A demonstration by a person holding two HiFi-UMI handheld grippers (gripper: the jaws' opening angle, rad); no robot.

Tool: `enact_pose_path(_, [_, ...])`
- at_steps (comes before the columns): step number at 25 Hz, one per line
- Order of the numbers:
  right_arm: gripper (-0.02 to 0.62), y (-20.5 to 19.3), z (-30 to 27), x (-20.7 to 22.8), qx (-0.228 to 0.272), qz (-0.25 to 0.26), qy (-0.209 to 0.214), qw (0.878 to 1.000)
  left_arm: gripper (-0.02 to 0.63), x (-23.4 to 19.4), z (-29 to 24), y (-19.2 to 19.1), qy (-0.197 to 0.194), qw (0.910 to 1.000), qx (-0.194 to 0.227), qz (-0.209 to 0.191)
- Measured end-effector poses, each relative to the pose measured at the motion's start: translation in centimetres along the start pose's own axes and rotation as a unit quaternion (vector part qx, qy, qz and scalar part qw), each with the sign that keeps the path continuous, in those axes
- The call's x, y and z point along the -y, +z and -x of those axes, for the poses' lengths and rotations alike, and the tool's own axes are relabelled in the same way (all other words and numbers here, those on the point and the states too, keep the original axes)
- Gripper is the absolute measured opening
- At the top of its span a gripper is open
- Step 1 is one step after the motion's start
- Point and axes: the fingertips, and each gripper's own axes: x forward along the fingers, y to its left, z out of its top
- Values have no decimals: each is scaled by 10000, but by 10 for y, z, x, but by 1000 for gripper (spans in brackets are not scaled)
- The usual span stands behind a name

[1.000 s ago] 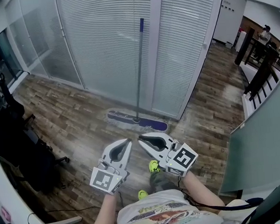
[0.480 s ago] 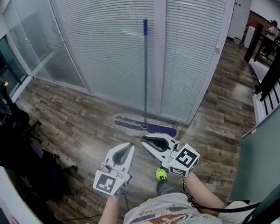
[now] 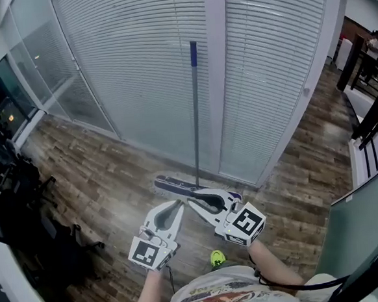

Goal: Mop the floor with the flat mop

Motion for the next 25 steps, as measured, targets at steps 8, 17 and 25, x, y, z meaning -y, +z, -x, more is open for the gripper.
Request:
enact_pose_path(8, [40,-4,-7,113,-61,16,-64,10000,14,-41,-93,-26,126,9997,-190,-38])
enact_pose_path(17, [49,1,-18,181,-24,-5,-288,9996,14,-75,-149,-32,85,9990,-376,-227])
enact_pose_path(25, [101,-10,-65,232,-166,22,-563,9983,14,-132,-183,-56,-187,9975,-603,-306])
